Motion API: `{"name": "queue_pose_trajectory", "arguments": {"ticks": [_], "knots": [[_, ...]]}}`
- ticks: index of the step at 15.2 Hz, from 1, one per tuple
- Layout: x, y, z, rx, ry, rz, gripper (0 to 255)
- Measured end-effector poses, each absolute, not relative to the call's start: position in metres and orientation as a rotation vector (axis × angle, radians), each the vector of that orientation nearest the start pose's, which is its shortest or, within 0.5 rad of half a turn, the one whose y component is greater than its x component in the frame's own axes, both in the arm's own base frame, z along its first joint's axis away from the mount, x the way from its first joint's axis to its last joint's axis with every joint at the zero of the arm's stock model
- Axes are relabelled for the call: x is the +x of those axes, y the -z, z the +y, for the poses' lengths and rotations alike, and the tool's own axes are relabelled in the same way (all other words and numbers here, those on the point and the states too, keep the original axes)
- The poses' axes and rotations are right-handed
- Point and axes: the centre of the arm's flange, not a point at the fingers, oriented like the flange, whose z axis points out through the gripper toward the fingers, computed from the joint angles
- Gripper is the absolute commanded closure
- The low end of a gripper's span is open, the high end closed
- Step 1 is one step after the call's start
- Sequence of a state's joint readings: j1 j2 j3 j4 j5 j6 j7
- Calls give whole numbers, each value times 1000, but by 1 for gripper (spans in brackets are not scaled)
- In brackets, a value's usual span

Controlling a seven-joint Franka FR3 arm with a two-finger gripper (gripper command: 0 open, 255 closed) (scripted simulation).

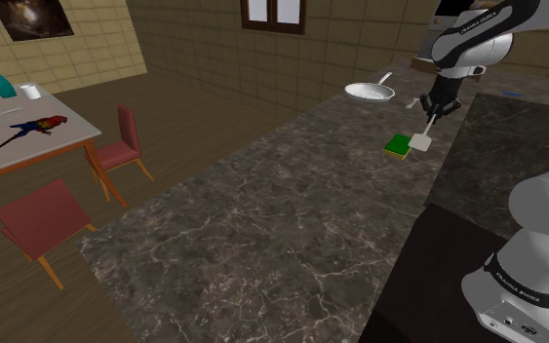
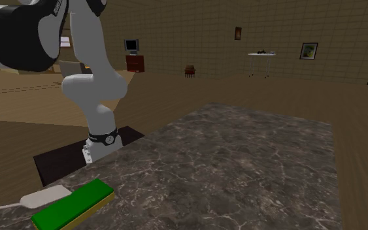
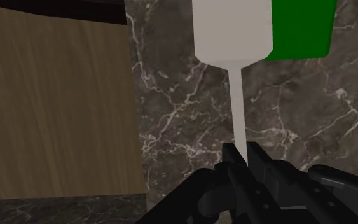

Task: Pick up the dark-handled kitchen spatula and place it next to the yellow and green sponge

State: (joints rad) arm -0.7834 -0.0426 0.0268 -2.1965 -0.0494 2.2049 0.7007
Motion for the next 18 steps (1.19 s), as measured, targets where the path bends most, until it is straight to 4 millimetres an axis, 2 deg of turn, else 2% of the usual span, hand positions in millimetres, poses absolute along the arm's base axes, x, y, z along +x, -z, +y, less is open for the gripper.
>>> {"name": "queue_pose_trajectory", "arguments": {"ticks": [10, 16, 17, 18], "knots": [[384, -355, -362, -2405, 80, 2086, 255], [383, -351, -364, -2405, 81, 2086, 255], [384, -351, -364, -2405, 82, 2086, 0], [384, -351, -364, -2405, 81, 2086, 0]]}}
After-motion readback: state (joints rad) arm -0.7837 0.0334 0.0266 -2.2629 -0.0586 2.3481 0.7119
